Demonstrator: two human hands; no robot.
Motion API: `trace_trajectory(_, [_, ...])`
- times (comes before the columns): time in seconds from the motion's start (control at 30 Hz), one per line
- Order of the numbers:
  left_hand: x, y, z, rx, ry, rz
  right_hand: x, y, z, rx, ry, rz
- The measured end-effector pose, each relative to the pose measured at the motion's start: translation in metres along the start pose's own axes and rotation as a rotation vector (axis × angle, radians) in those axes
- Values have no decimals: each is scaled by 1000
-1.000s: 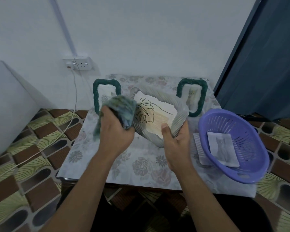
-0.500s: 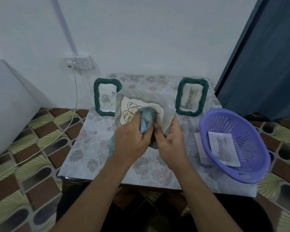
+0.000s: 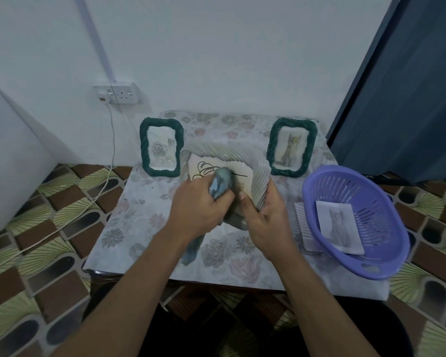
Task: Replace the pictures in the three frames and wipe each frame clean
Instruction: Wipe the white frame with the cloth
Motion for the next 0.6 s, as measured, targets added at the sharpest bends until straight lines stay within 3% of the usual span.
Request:
trace_trajectory(0.3, [-19, -26, -41, -61, -252, 129, 0, -2, -9, 3, -20, -20])
trace_trajectory(0.5, [-3, -4, 7, 73, -53, 45, -2, 1, -2, -24, -4, -45])
trace_trajectory(0.6, [-3, -1, 6, 96, -60, 13, -2, 2, -1, -12, -2, -53])
Point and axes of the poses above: each hand's wrist, its own x-axis away from the middle knuckle, its own y-axis out of the palm, z = x × y, the point moved 10 cm from there along -x, towards the middle knuckle, and after that the axes turned 2 degrees about z, right-handed, at the moved point
